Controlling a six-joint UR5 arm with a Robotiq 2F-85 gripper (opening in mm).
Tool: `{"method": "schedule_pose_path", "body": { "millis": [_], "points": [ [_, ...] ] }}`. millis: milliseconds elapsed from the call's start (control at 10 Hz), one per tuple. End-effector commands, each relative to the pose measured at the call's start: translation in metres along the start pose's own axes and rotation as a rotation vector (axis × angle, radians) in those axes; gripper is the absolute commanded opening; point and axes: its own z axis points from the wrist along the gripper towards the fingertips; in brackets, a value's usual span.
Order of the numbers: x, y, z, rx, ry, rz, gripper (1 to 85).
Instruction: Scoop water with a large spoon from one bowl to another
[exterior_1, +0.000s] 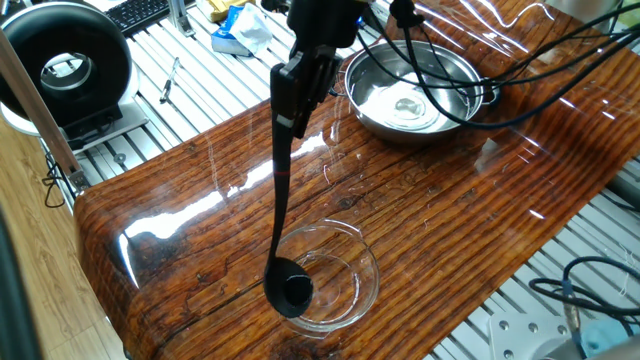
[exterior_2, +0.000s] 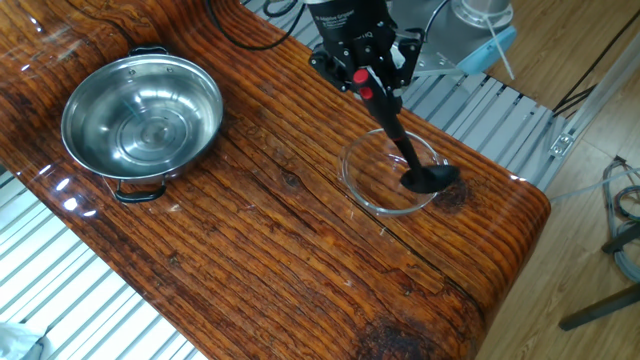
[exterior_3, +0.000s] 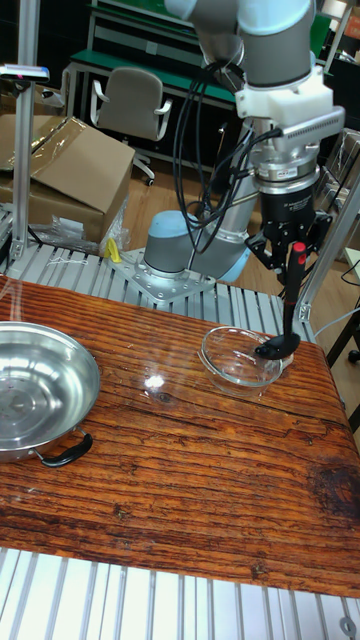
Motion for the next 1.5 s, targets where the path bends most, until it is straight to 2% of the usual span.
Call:
{"method": "schedule_pose_path", "body": {
  "millis": [0, 200, 500, 800, 900, 1400],
  "points": [
    [-0.004, 0.008, -0.003, -0.057, -0.017, -0.032, 1.0],
    [-0.005, 0.004, -0.008, -0.074, -0.018, -0.057, 1.0],
    [-0.004, -0.001, -0.01, -0.12, -0.035, -0.091, 1.0],
    [-0.003, -0.009, -0.014, -0.132, -0.038, -0.125, 1.0],
    [-0.002, -0.017, -0.014, -0.126, -0.039, -0.15, 1.0],
    [-0.001, -0.021, -0.013, -0.147, -0.051, -0.191, 1.0]
  ]
}}
